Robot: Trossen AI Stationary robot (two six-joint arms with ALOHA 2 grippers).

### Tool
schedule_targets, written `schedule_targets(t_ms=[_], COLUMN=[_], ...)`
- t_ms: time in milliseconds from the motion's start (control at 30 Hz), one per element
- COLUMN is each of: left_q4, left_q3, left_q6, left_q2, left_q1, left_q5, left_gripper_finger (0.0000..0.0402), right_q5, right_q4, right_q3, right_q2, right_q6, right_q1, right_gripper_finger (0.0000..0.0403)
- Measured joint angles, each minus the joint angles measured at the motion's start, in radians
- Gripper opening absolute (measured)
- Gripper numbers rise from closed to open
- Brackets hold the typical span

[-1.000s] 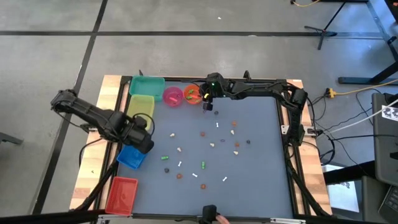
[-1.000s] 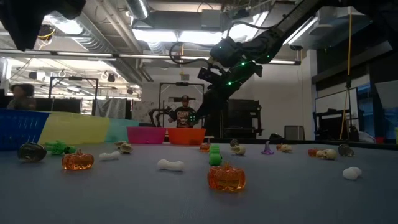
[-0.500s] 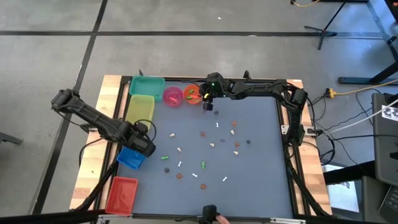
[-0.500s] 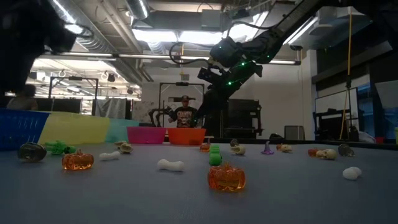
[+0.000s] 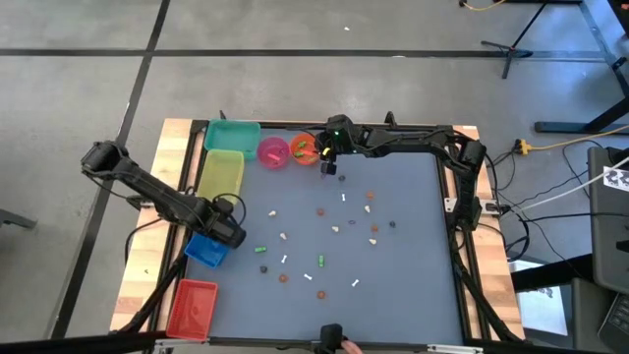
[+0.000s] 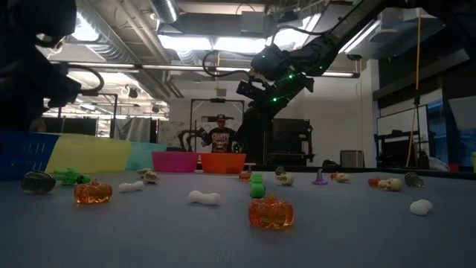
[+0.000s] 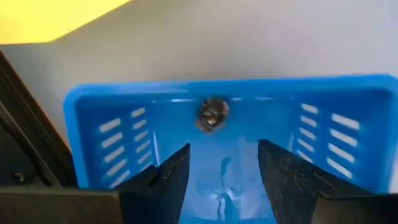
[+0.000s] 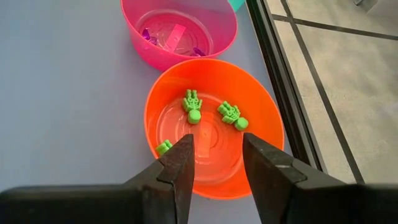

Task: Sort Halloween decoration
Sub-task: Put the black skull toy into the green bin

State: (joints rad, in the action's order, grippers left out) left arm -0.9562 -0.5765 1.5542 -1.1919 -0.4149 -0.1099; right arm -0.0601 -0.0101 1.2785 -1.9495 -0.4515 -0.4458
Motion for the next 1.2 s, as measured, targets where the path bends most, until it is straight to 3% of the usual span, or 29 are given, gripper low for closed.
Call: schedule_targets(t_ms=[267,900,1200], left_q4=[0.001,0.118,0.124], left_q3=[0.004,0.117,0.118], left_q6=[0.008,0.008,0.008], left_q2=[0.000,0.003,0.003], left_q1=[0.000,0.000,0.000], left_q5=[-0.088,-0.097,-0.097], left_gripper_finger=[0.0172,0.0171,0.0127], right_q5=[0.000,0.000,0.000], right_q4=[0.000,0.000,0.000], right_q3=[0.000,0.000,0.000], right_q2=[0.000,0.000,0.000], right_q6=[0.000,0.000,0.000], right_q1=[0.000,0.000,0.000], right_gripper_finger=[0.0135,0.0135,0.0135])
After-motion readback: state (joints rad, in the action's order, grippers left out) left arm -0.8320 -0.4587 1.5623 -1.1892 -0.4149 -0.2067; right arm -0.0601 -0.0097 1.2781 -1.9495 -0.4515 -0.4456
